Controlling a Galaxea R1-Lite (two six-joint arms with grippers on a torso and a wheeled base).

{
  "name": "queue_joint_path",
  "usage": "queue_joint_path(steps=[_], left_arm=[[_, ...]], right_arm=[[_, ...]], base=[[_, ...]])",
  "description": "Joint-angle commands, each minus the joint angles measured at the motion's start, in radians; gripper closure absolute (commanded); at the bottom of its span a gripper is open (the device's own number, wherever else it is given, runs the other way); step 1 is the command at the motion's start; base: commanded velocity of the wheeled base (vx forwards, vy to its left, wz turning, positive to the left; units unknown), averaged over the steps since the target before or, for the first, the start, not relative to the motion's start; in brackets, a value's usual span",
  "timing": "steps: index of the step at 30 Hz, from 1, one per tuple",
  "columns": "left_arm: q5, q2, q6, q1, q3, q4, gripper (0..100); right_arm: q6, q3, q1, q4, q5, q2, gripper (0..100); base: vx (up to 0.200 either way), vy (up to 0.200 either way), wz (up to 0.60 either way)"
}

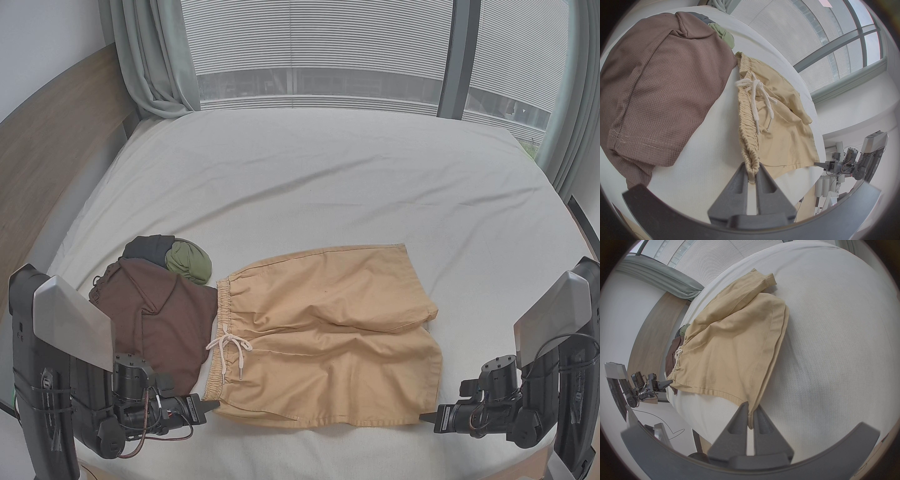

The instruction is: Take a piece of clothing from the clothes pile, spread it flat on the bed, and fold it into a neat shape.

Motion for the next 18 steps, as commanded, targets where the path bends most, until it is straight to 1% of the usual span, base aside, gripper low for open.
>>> queue_joint_path(steps=[1, 9, 13, 18], left_arm=[[0.0, 0.007, 0.0, 0.004, 0.003, 0.002, 100], [0.001, 0.013, 0.001, 0.004, -0.001, 0.002, 100], [0.001, 0.015, 0.0, 0.001, -0.006, 0.002, 100], [0.001, 0.024, 0.017, 0.002, -0.001, 0.002, 100]], right_arm=[[-0.002, 0.018, 0.0, 0.006, 0.001, -0.003, 100], [-0.005, 0.018, -0.003, 0.015, -0.001, 0.001, 100], [-0.034, 0.018, -0.001, 0.059, 0.001, -0.003, 100], [-0.037, 0.018, -0.001, 0.067, 0.001, -0.003, 100]], base=[[0.0, 0.0, 0.0], [0.0, 0.0, 0.0], [0.0, 0.0, 0.0], [0.0, 0.0, 0.0]])
